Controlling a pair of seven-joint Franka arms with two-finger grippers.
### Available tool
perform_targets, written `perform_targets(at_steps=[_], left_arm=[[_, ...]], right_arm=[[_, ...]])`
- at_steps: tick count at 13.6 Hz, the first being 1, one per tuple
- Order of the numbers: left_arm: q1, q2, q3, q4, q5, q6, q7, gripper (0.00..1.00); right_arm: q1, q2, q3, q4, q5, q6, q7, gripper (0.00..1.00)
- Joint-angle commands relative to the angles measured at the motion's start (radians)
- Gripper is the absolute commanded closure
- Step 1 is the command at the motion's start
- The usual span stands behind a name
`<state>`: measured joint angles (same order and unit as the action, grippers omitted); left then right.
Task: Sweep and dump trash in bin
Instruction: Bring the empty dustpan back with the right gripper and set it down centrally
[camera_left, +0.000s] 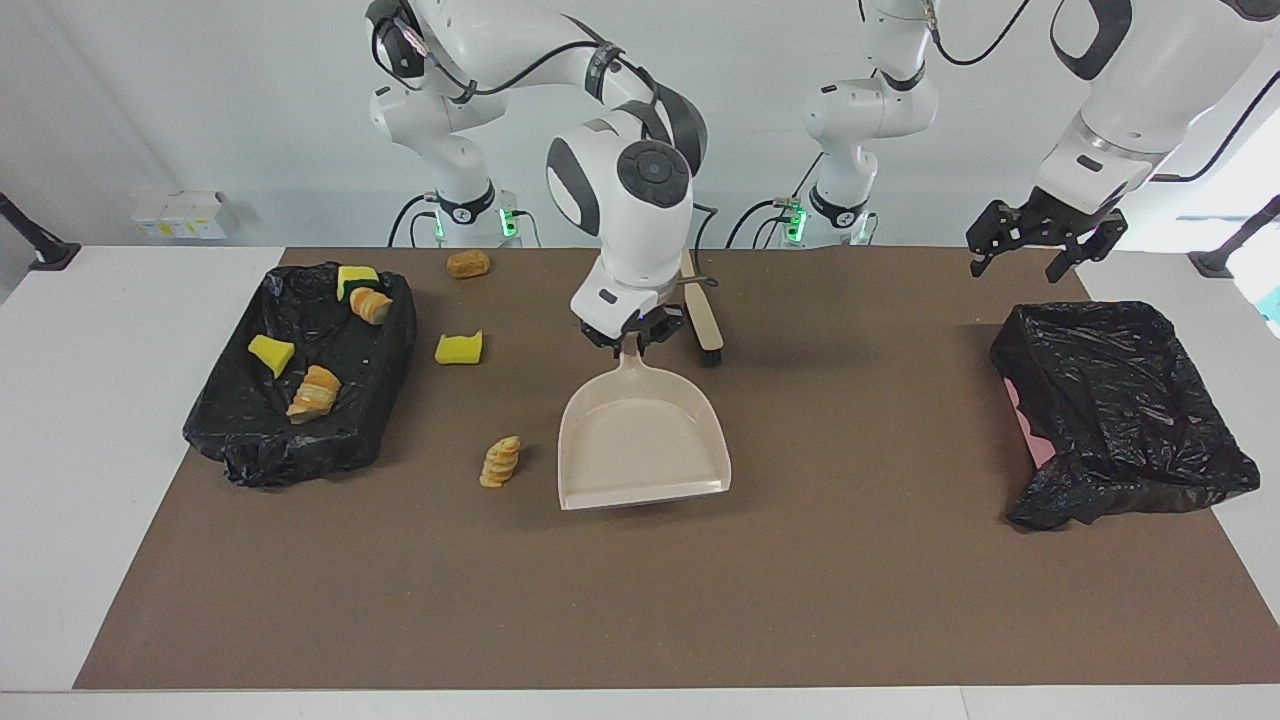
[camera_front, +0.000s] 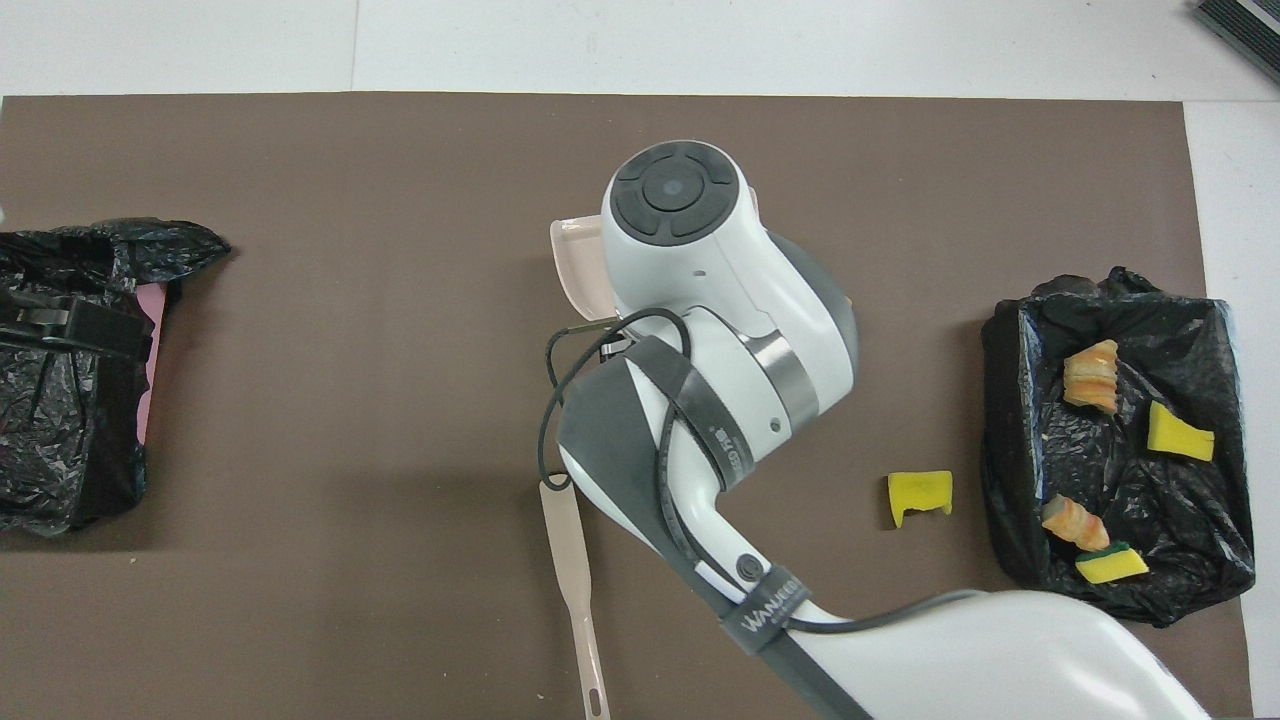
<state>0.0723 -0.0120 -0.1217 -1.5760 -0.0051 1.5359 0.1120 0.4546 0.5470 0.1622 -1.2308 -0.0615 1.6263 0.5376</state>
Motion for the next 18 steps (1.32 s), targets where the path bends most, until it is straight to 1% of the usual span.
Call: perform_targets(at_steps=[1,3,5,7,10,11,12,13,14,15,16,17,18], left_arm=[[0.004,-0.014,-0.001,-0.007,0.019,-0.006,0.012,0.0],[0.004,-0.014,-0.001,-0.007,0.019,-0.006,0.012,0.0],[0.004,-0.013,-0.001,-0.007,0.019,-0.006,0.012,0.0],[0.004,-0.014,-0.001,-0.007,0.019,-0.006,0.012,0.0],[0.004,-0.013,-0.001,-0.007,0.019,-0.006,0.012,0.0],[0.004,-0.014,-0.001,-0.009,0.019,-0.006,0.012,0.0],[0.004,-0.014,-0.001,-0.007,0.019,-0.006,0.012,0.0],[0.004,-0.013,-0.001,-0.007,0.019,-0.006,0.012,0.0],[0.004,-0.012,-0.001,-0.007,0.019,-0.006,0.012,0.0],[0.004,-0.014,-0.001,-0.007,0.019,-0.006,0.012,0.0],[0.004,-0.013,-0.001,-0.007,0.019,-0.006,0.012,0.0],[0.004,-0.014,-0.001,-0.007,0.019,-0.006,0.012,0.0],[0.004,-0.014,-0.001,-0.007,0.019,-0.006,0.012,0.0]], right_arm=[[0.045,0.18,-0.01,0.203,0.02,0.021,0.093,1.0],[0.05,0.215,-0.003,0.203,0.022,0.117,0.105,1.0],[0.084,0.275,-0.007,0.208,0.022,0.191,0.143,1.0],[0.09,0.275,-0.004,0.206,0.022,0.191,0.147,1.0],[0.088,0.251,-0.004,0.192,0.044,0.19,0.163,1.0],[0.082,0.229,-0.004,0.185,0.06,0.196,0.183,0.86],[0.075,0.217,-0.004,0.165,0.066,0.201,0.173,0.6],[0.064,0.2,-0.004,0.154,0.066,0.202,0.168,0.48],[0.062,0.182,-0.006,0.122,0.063,0.202,0.167,0.34],[0.062,0.157,-0.006,0.085,0.049,0.204,0.165,0.33],[0.065,0.145,-0.006,0.071,0.048,0.204,0.165,0.3],[0.064,0.134,-0.007,0.068,0.046,0.19,0.165,0.15],[0.053,0.104,-0.01,0.056,0.045,0.167,0.162,0.08]])
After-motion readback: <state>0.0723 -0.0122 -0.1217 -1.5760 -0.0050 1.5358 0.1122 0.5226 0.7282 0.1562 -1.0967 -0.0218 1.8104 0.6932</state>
